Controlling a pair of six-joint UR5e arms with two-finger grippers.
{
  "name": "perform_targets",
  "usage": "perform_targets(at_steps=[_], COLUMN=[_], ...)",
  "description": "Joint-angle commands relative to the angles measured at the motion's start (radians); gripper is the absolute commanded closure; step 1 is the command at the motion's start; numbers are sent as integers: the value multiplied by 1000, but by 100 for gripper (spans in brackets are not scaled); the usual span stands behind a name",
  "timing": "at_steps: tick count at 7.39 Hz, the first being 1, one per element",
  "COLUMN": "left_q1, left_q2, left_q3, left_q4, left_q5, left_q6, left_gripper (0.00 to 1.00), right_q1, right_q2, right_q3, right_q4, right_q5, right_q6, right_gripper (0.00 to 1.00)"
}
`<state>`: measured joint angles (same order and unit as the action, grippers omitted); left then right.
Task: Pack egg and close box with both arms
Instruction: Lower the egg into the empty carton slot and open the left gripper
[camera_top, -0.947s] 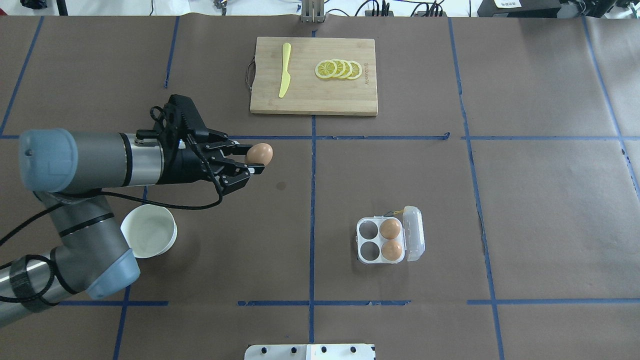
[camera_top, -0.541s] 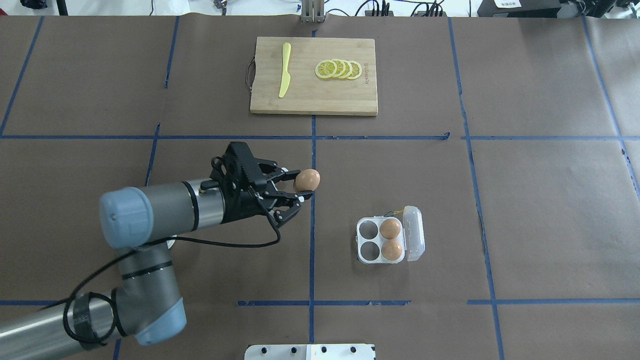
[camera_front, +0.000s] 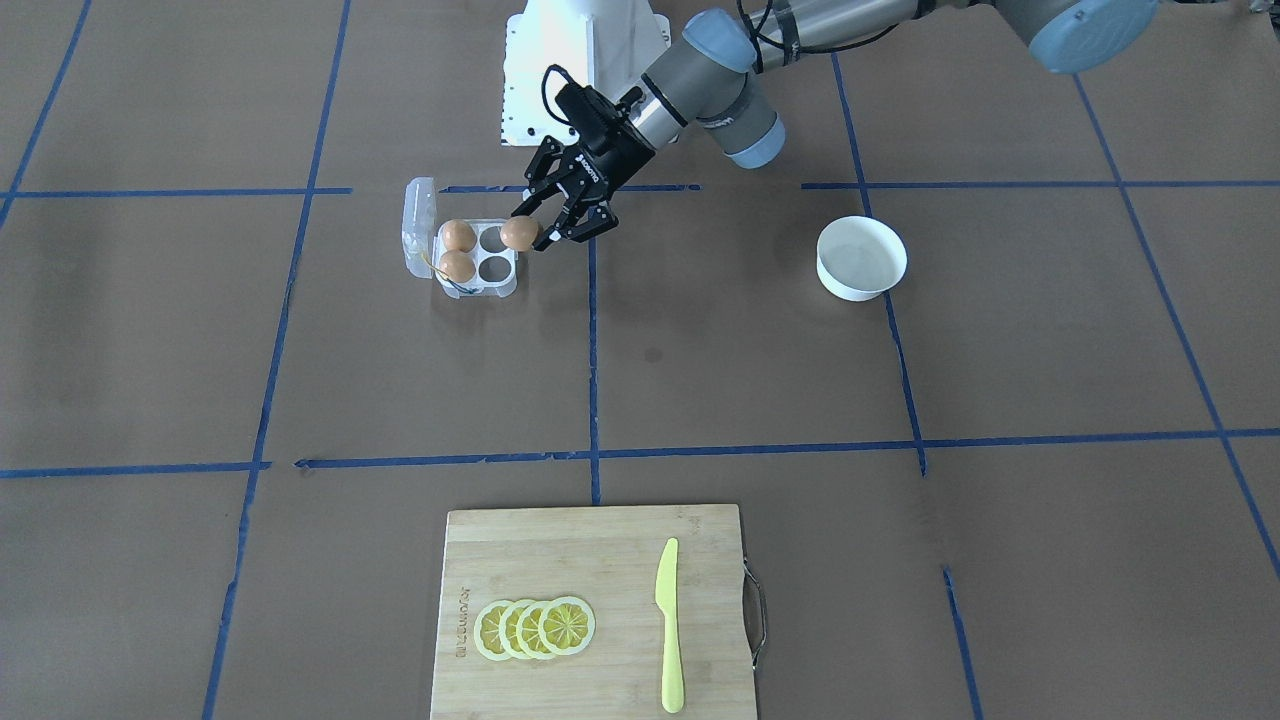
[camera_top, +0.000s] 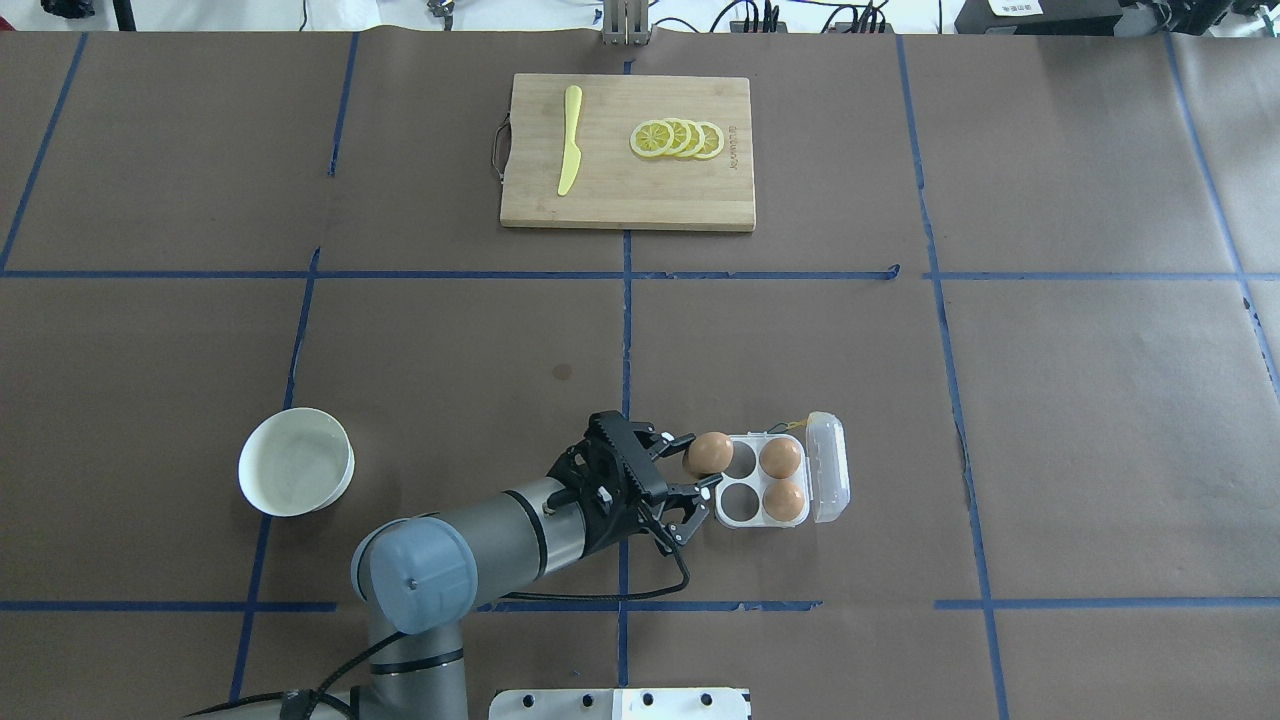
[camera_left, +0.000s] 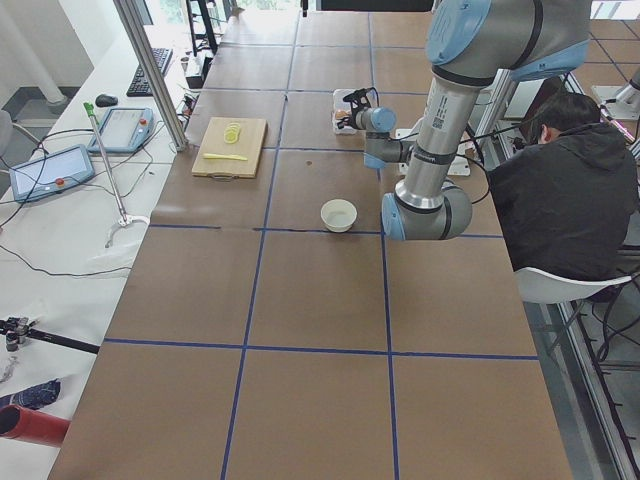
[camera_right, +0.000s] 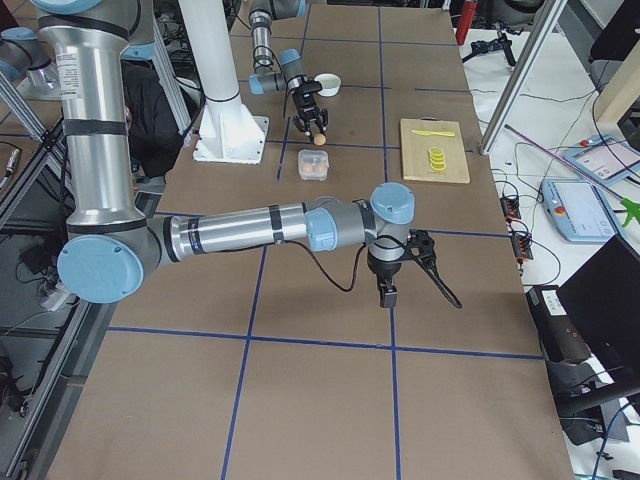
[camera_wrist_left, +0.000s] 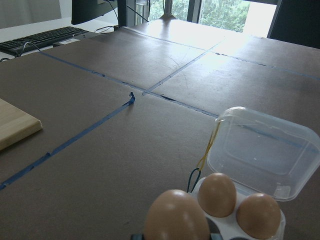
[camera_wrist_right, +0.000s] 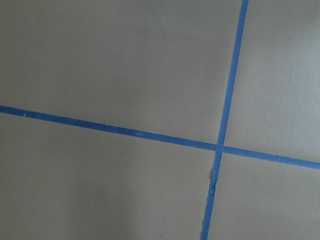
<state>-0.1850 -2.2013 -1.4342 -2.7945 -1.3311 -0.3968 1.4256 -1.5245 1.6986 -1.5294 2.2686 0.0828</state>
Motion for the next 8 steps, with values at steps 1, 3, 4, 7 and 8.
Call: perform_targets(at_steps=[1,3,4,7,8], left_q1=[21,22,21,22,22], left_q2=[-52,-73,-80,-80,-80], left_q3=[55,70,78,74,71], left_q4=[1,1,1,1,0], left_q5=[21,20,21,20,18], left_q6=[-1,-1,-1,-2,-4], left_gripper=[75,55,53,0,0], right_q1=[1,1,3,3,3], right_q2=[-5,-5,-5,-3,-3], right_q3=[1,1,1,1,1], right_q4=[0,0,0,0,0], right_q5=[0,0,0,0,0], right_q6=[0,0,0,0,0], right_gripper=[0,0,0,0,0])
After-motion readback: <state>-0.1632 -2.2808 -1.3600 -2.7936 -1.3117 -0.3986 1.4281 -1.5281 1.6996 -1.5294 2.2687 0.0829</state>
